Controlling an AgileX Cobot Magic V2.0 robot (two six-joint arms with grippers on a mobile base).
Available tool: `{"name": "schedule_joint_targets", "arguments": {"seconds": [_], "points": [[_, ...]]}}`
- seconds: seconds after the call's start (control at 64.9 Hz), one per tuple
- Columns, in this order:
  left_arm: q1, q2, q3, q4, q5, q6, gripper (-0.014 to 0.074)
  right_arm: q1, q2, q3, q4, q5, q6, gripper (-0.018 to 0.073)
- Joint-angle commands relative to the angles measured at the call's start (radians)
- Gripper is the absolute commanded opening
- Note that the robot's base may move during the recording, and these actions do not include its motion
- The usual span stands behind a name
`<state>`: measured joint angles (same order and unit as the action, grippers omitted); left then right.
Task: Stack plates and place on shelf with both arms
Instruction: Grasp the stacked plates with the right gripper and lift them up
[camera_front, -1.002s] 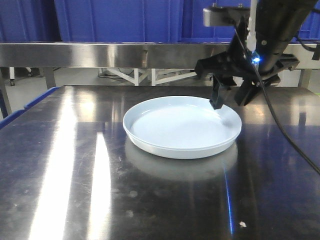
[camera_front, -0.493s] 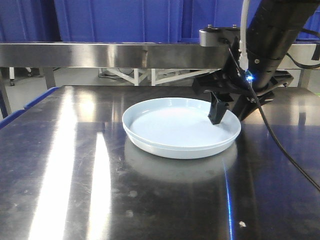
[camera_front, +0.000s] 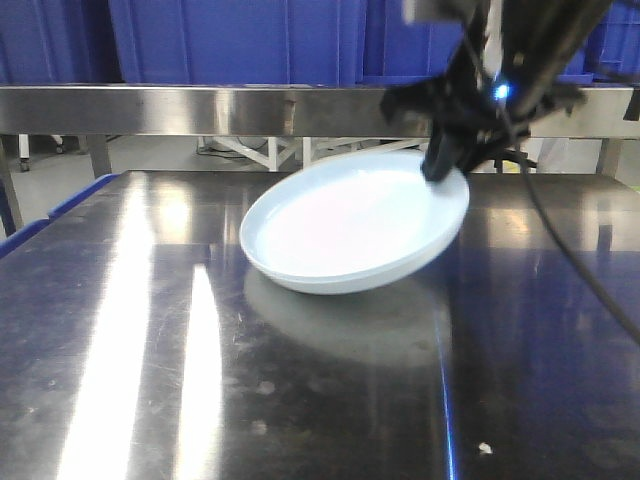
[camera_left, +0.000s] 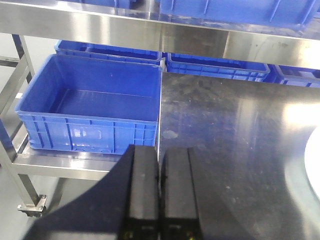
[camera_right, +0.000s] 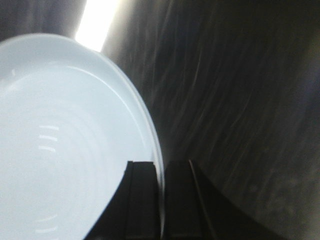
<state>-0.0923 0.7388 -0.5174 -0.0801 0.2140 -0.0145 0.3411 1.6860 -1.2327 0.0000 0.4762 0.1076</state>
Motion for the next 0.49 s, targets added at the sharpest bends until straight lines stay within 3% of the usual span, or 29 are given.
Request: {"name": "schedule_joint_targets", "arguments": {"seconds": [0.0, 0.216, 0.478], "points": [[0.003, -0.005, -0.029, -0.001, -0.083, -0.009, 0.0099, -0.006, -0.114, -0.041, -0.025, -0.087, -0.009, 0.0050], [0.003, -0.005, -0.029, -0.001, -0.083, -0.009, 0.0099, -0.026, -0.263, -0.023, -0.066, -0.064, -0.009, 0.0050], [0.003, -0.005, -0.029, -0.001, -0.083, -0.009, 0.0099, -0.133, -0.506, 0.120, -0.066, -0.073, -0.009, 0.0050]]}}
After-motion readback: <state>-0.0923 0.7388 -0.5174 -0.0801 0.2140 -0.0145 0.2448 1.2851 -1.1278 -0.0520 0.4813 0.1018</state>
